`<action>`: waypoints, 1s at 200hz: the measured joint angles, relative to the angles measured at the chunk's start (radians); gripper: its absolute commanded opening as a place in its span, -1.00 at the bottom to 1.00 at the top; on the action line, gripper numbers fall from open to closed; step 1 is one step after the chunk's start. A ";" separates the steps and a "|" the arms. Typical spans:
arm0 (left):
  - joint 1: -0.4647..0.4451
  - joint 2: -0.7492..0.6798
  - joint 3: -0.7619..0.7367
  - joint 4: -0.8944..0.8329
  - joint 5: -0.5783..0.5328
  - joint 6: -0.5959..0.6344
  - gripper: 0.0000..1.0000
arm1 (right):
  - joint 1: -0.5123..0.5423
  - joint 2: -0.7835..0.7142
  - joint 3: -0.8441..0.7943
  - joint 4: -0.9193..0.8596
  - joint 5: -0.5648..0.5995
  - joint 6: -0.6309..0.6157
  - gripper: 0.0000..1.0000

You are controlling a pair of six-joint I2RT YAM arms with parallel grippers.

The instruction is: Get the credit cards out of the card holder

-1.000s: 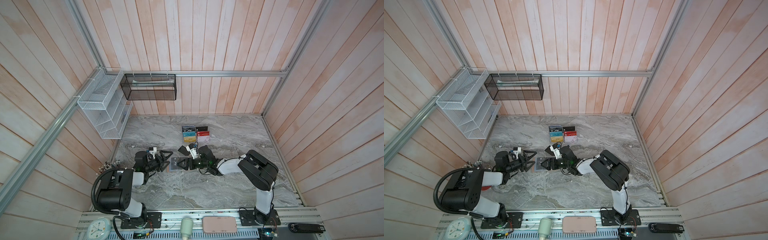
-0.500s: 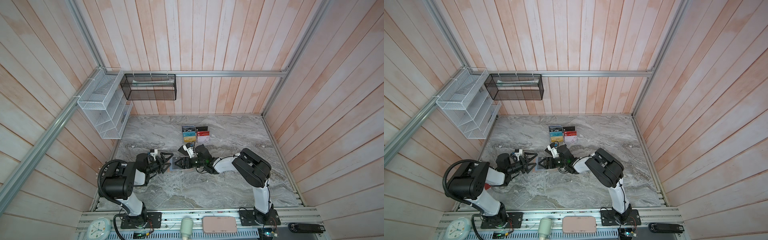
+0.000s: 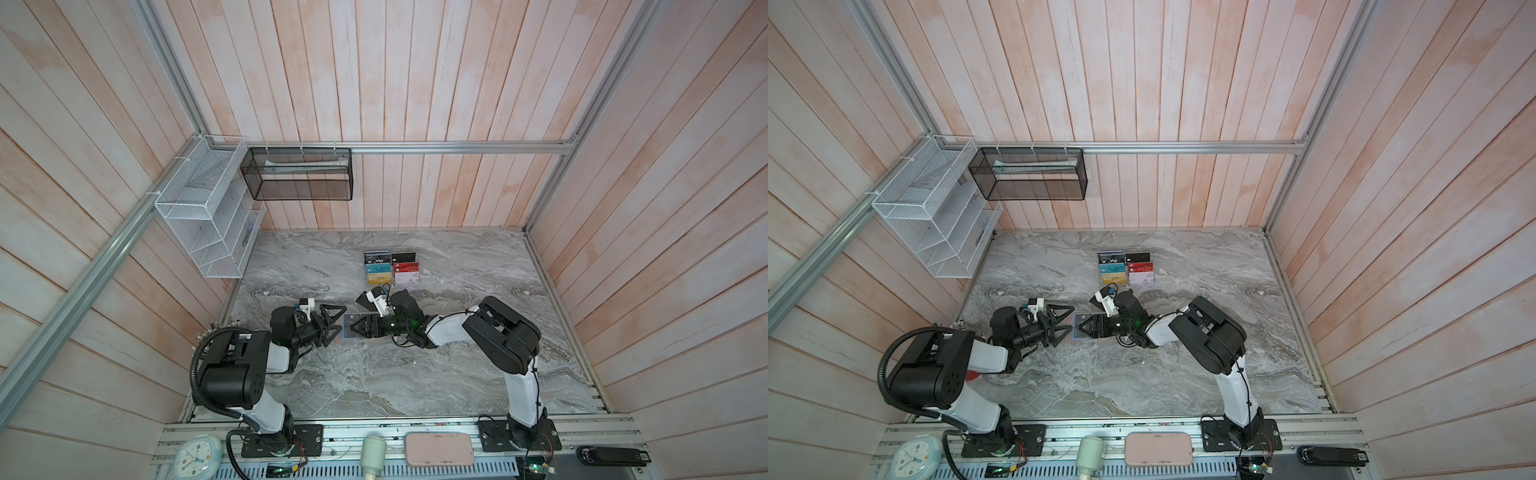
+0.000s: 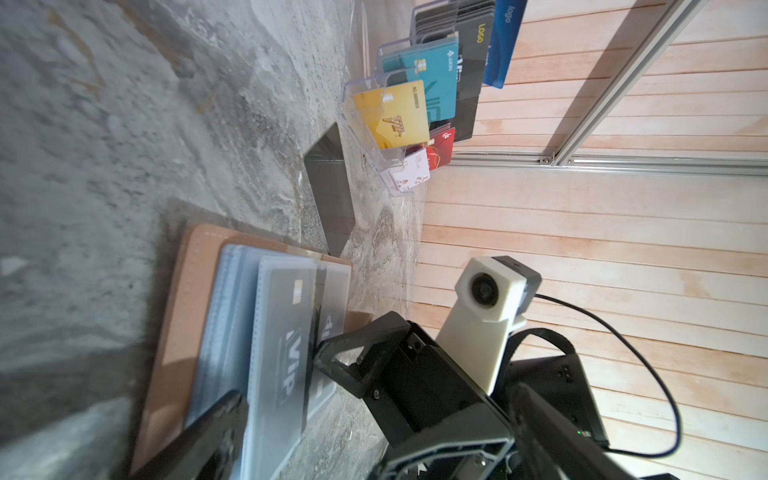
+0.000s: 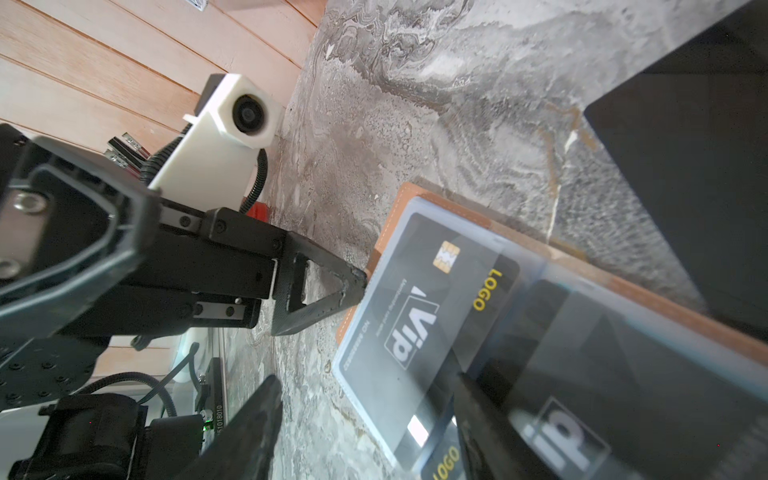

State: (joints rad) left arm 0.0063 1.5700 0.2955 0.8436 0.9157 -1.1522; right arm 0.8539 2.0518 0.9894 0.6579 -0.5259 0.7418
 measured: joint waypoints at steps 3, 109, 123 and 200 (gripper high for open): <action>0.000 -0.012 0.000 -0.007 0.000 0.000 1.00 | 0.000 0.000 0.000 0.001 0.000 0.000 0.26; -0.005 -0.015 0.004 -0.062 -0.008 0.006 1.00 | 0.000 0.013 0.000 0.003 0.000 0.014 0.18; -0.006 0.017 0.001 -0.043 -0.007 0.004 1.00 | 0.000 0.014 0.000 0.003 0.000 0.014 0.15; -0.007 0.102 -0.013 0.090 0.000 -0.004 1.00 | -0.010 0.026 0.000 0.009 0.000 0.019 -0.02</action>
State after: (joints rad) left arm -0.0010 1.6718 0.2821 0.9340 0.9161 -1.1561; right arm 0.8440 2.0781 0.9894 0.6670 -0.5259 0.7609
